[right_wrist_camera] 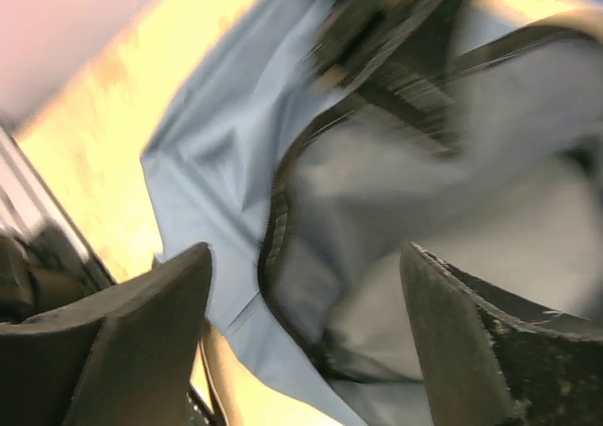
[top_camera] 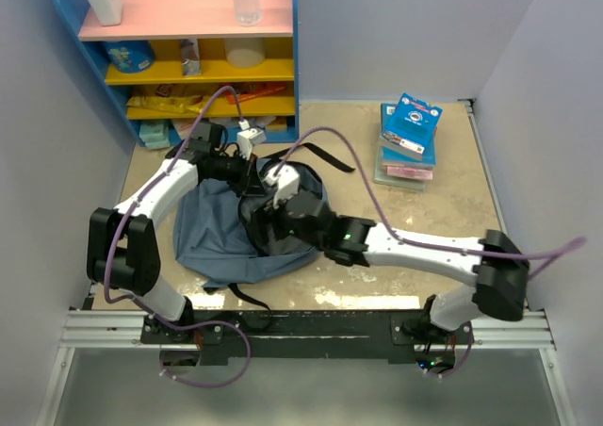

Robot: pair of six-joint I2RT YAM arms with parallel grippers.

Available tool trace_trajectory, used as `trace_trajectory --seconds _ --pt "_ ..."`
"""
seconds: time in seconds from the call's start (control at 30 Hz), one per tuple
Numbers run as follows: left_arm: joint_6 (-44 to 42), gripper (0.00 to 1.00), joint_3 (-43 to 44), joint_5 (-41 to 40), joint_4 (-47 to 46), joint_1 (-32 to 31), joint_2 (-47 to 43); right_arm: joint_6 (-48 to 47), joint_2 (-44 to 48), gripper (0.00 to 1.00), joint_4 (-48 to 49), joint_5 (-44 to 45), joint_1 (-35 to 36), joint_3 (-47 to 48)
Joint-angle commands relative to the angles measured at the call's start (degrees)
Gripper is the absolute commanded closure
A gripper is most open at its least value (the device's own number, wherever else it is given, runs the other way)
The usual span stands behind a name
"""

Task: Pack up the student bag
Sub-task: Adjust the student bag at the center of the board.

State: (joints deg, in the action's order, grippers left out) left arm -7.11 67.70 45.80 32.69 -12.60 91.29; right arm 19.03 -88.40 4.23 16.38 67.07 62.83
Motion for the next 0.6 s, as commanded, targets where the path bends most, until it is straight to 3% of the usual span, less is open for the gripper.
trace_trajectory --seconds 0.0,0.13,0.33,0.57 --pt "-1.0 1.0 1.7 -1.9 -1.2 0.6 -2.2 4.2 11.0 0.15 -2.7 1.4 -7.3 -2.2" --pt "-1.0 1.0 1.6 -1.8 -1.3 0.6 -2.5 8.4 14.9 0.14 -7.5 -3.6 -25.3 -1.8" --pt "-2.2 1.0 0.9 -0.7 0.1 0.6 -3.3 14.0 8.2 0.09 -13.5 -5.8 -45.4 5.3" --pt "-5.4 1.0 0.5 0.4 2.1 0.6 -3.7 15.5 -0.5 0.01 -10.9 -5.3 -57.6 8.7"
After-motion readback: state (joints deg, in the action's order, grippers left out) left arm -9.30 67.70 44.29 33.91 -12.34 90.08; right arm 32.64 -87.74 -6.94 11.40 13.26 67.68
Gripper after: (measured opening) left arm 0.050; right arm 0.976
